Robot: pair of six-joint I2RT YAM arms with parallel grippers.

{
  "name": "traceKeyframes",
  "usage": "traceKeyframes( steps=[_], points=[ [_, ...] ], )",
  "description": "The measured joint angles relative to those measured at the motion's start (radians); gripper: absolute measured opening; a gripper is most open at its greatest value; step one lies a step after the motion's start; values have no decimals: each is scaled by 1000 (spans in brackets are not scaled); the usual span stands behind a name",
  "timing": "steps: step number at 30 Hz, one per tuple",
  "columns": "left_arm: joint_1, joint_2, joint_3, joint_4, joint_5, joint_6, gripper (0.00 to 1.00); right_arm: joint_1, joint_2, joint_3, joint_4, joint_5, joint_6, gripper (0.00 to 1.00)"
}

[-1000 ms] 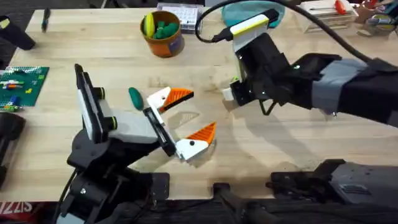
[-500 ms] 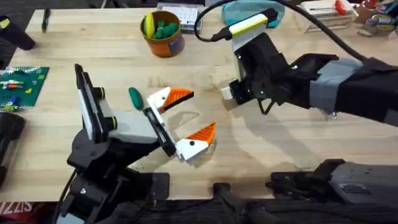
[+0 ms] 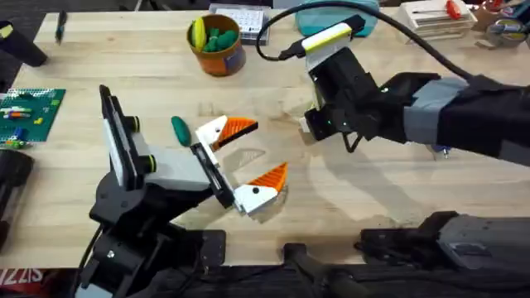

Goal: Pick up the gripper from the table and insert it into the empty holder that is missing its gripper. Then pick up a screw, insert it into the mounting hole, and use the screwdriver to tighten it. Finally, clean up the table by picking up the vegetable and placing it into the bucket.

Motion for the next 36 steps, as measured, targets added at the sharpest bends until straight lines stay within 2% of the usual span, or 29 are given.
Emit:
traceKeyframes(
  steps=[5,7,8,27,36],
  points=[
    [0,0,0,0,0,0,986,-1,-1,0,2,15,0,109],
    [0,0,0,0,0,0,986,-1,-2,1,7,18,-2,21],
    [0,0,0,0,0,0,986,-1,-3,1,9,16,0,14],
    [0,0,0,0,0,0,986,-1,-10,34,0,7,0,8],
    [0,0,0,0,0,0,986,-1,-176,36,-3,-1,0,7]
  ],
)
